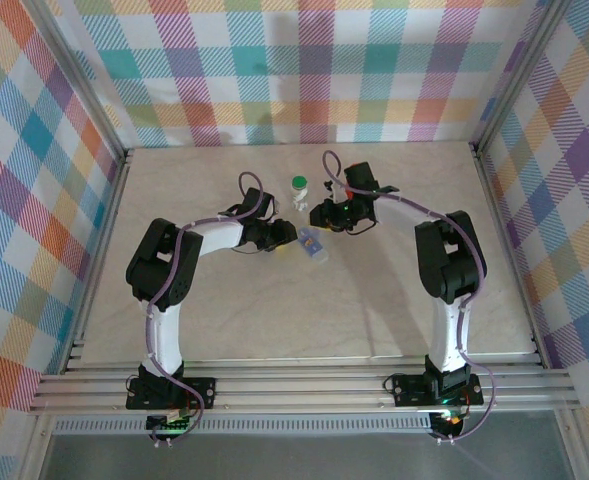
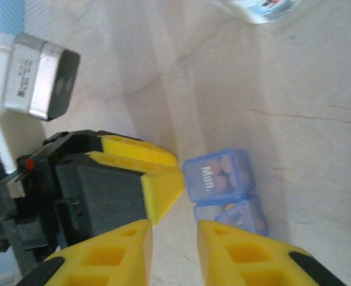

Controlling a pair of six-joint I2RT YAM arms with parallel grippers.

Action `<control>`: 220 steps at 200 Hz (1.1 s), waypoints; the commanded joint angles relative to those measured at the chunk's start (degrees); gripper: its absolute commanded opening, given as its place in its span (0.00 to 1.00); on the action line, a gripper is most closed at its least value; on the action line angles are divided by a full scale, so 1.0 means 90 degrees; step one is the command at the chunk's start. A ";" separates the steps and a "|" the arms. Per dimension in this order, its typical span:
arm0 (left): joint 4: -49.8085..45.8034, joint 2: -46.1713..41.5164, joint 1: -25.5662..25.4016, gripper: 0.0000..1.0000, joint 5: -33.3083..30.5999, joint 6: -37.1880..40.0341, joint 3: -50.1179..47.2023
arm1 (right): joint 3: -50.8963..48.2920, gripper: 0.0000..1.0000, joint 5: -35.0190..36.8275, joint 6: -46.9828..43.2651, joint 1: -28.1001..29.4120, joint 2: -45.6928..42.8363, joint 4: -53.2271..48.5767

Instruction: Sort the pills into containers

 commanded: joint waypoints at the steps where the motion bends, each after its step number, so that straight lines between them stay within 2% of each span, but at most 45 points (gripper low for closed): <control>1: 0.0143 0.0234 -0.0090 0.38 -0.0131 0.0072 0.0152 | 0.0172 0.29 0.0668 0.0023 -0.0220 -0.0323 -0.0404; 44: 0.0172 0.0252 -0.0090 0.38 -0.0084 0.0055 0.0168 | 0.0195 0.31 0.1148 -0.0269 -0.0455 -0.0211 -0.0839; 97: 0.0152 0.0261 -0.0090 0.38 -0.0098 0.0049 0.0199 | 0.0293 0.37 0.0286 -0.0383 -0.0359 0.0126 -0.0696; 147: 0.0167 0.0282 -0.0090 0.38 -0.0094 0.0010 0.0221 | 0.0788 0.38 0.0305 -0.0679 -0.0158 0.0537 -0.1122; 220: 0.0182 0.0333 -0.0090 0.38 -0.0074 -0.0047 0.0273 | 0.0691 0.38 -0.0151 -0.0807 0.0097 0.0588 -0.1074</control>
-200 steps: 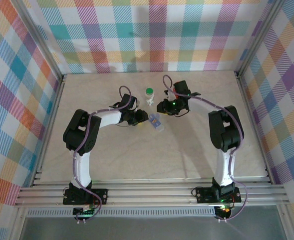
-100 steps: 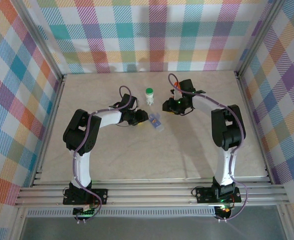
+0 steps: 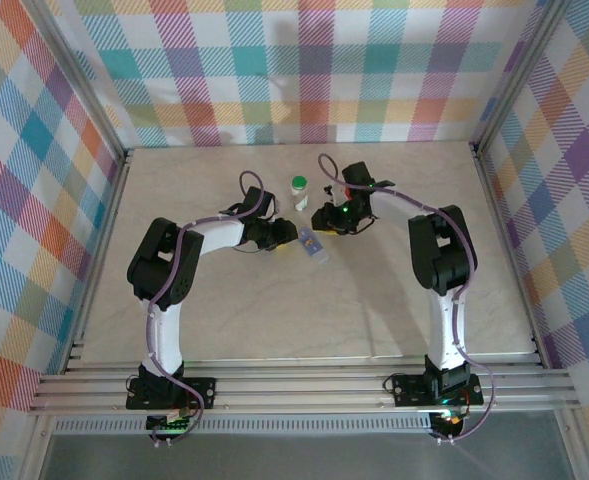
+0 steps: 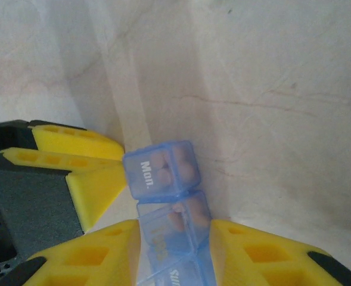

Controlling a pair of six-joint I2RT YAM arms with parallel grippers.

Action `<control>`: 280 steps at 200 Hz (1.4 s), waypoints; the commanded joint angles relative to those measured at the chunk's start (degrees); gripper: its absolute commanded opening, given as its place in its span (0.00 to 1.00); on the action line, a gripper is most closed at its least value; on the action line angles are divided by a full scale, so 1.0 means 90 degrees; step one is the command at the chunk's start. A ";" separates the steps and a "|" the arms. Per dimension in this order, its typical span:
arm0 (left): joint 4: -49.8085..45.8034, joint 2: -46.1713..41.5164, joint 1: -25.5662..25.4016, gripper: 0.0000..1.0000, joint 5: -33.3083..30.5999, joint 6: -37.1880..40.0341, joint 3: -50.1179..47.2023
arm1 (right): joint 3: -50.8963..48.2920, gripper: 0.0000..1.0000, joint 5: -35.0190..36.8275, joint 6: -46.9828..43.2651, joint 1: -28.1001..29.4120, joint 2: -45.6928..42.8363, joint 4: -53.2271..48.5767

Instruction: Sort the pills into containers

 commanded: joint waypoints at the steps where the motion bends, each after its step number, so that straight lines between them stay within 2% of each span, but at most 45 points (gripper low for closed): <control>1: 0.0262 0.0269 -0.0085 0.38 -0.0060 -0.0043 0.0153 | -0.0003 0.38 -0.0377 -0.0110 0.0068 -0.0039 0.0011; 68: 0.0276 0.0238 -0.0094 0.38 -0.0079 -0.0076 0.0161 | 0.0485 0.40 0.0346 -0.0608 0.0090 0.0379 -0.0888; 154: 0.0306 0.0298 -0.0094 0.37 -0.0062 -0.0133 0.0202 | 0.1032 0.41 0.0653 -0.1076 0.0328 0.0867 -0.1447; 185: 0.0301 0.0360 -0.0095 0.37 -0.0029 -0.0141 0.0283 | 0.1149 0.42 0.0477 -0.1120 0.0399 0.0962 -0.1509; 246: 0.0316 0.0390 -0.0094 0.37 0.0011 -0.0145 0.0311 | 0.1314 0.46 0.0656 -0.1032 0.0429 0.1031 -0.1708; 280: 0.0312 0.0360 -0.0095 0.37 0.0004 -0.0146 0.0303 | 0.1232 0.47 0.0248 -0.0735 0.0430 0.0874 -0.1522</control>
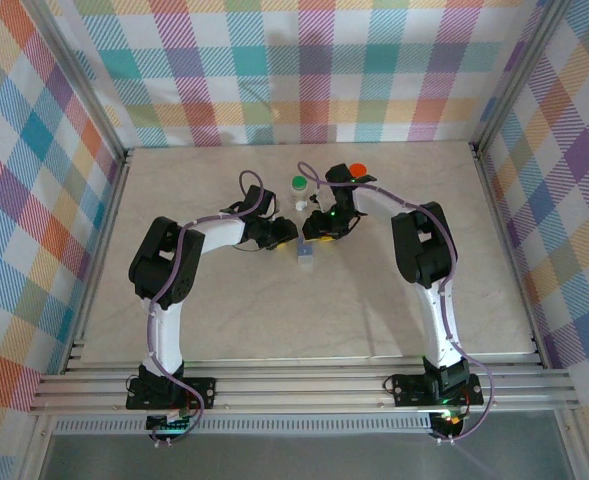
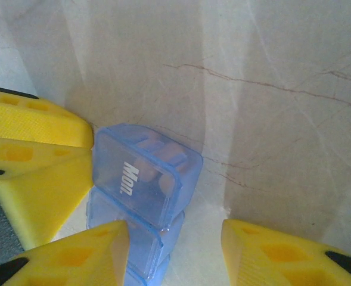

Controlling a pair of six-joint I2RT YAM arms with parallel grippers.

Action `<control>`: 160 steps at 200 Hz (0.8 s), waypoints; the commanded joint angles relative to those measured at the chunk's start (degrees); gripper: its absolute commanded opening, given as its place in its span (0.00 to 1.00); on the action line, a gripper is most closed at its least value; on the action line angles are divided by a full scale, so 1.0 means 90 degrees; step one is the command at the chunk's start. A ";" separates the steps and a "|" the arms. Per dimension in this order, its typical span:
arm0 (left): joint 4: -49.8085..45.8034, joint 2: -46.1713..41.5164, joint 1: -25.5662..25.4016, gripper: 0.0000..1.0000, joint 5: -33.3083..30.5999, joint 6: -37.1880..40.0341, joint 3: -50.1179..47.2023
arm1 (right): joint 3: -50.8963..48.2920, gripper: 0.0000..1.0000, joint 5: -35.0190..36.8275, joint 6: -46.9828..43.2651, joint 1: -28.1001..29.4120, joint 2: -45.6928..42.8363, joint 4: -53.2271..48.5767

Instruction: Sort the pills into containers

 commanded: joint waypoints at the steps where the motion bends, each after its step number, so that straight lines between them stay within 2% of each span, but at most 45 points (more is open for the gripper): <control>1: 0.0413 0.0278 -0.0097 0.37 -0.0042 0.0019 0.0164 | -0.0051 0.47 -0.0272 0.0230 0.0058 -0.0055 -0.0001; 108: 0.0444 0.0144 -0.0097 0.37 -0.0062 -0.0033 0.0127 | -0.0512 0.40 -0.0285 0.0721 0.0185 -0.0176 0.0466; 160: 0.0404 -0.0276 -0.0074 0.36 -0.0287 -0.0007 -0.0007 | -0.0649 0.35 0.0591 0.0713 0.0267 0.0132 0.0089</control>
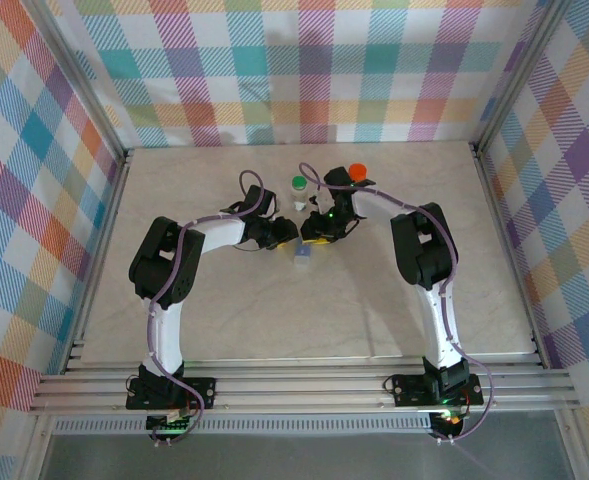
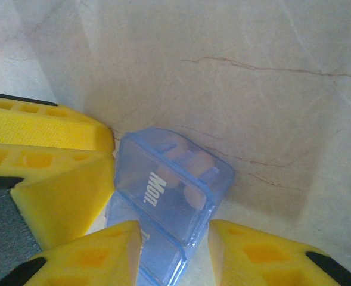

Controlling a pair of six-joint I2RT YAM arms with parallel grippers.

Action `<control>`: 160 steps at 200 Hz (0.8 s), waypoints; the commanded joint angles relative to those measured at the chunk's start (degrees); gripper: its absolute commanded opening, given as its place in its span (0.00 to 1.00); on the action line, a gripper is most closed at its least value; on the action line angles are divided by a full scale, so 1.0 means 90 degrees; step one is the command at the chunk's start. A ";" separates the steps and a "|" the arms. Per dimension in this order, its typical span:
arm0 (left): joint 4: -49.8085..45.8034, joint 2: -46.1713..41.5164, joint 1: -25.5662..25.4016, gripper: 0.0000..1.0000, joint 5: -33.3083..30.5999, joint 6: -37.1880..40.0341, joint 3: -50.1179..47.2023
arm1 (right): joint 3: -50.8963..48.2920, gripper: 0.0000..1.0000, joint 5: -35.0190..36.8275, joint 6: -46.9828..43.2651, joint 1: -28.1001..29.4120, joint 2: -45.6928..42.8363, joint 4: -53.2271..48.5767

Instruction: Sort the pills into containers

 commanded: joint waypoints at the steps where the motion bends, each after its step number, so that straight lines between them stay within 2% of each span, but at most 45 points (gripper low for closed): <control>1: 0.0395 -0.0285 -0.0071 0.36 -0.0286 -0.0002 -0.0028 | -0.0288 0.35 0.0827 0.0000 0.0182 0.0252 -0.0398; 25: 0.0630 -0.0740 0.0040 0.36 -0.0476 -0.0155 -0.0397 | -0.0534 0.34 0.1501 -0.0202 0.0290 0.0338 -0.0570; 46: 0.0934 -0.1275 0.0221 0.36 -0.0513 -0.0378 -0.0834 | -0.0520 0.28 0.1921 -0.0429 0.0351 0.0391 -0.0798; 80: 0.0685 -0.2075 0.0386 0.37 -0.0926 -0.0179 -0.1249 | -0.0005 0.20 0.2017 -0.1047 0.0419 0.0709 -0.1434; 107: 0.0562 -0.2273 0.0391 0.36 -0.1085 -0.0003 -0.1529 | 0.0253 0.17 0.1545 -0.1797 0.0433 0.0775 -0.1757; 122: 0.0524 -0.2334 0.0418 0.37 -0.1235 0.0056 -0.1665 | 0.0306 0.19 0.1410 -0.2070 0.0439 0.0547 -0.1862; 141: 0.0482 -0.2307 0.0498 0.36 -0.1164 0.0067 -0.1660 | 0.0488 0.31 0.1346 -0.2273 0.0415 0.0290 -0.1869; 160: 0.0493 -0.2344 0.0501 0.36 -0.1177 0.0075 -0.1640 | 0.0857 0.40 0.0876 -0.1897 0.0352 0.0197 -0.1832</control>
